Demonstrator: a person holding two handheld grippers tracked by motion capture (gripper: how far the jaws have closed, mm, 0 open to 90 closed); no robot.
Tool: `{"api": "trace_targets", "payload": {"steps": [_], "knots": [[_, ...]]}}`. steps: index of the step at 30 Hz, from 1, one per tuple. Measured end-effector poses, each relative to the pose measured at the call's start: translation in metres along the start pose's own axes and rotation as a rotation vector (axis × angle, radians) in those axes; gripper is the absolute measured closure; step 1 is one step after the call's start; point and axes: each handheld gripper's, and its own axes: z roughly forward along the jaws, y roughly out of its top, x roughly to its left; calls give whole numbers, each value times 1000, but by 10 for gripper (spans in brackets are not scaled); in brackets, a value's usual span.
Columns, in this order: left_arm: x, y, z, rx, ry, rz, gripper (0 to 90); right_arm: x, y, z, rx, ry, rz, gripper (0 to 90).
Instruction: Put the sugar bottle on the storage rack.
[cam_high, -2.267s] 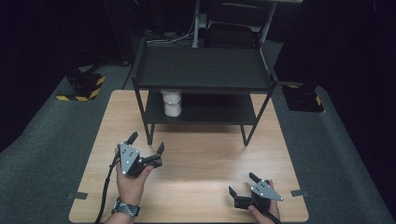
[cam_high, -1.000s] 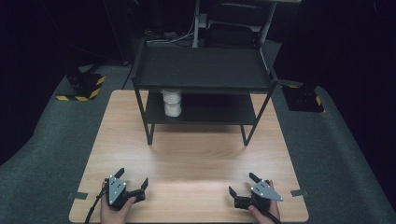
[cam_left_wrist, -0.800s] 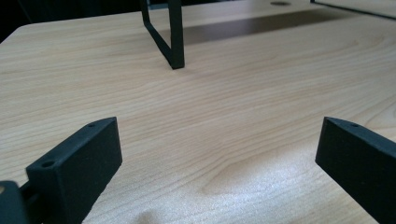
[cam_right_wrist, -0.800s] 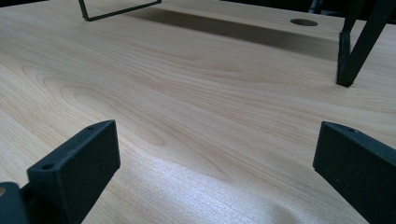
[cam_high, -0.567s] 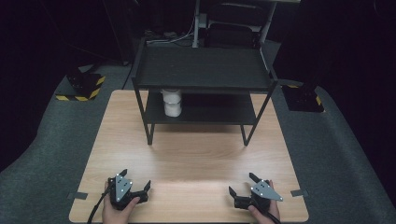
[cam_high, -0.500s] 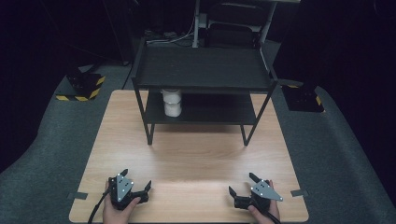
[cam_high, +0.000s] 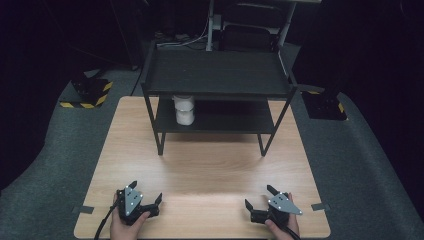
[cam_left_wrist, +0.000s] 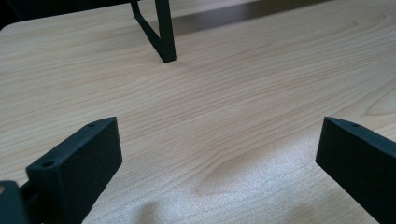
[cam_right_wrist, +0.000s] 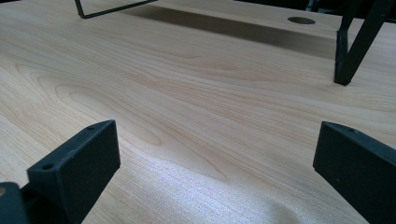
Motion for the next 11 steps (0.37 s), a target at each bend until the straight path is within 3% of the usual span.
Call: {"api": "trace_targets", "payload": {"steps": [11], "knots": [[-3,4,3,17,10,6,6,0,-4,-3,-16,1,-2,1]]}}
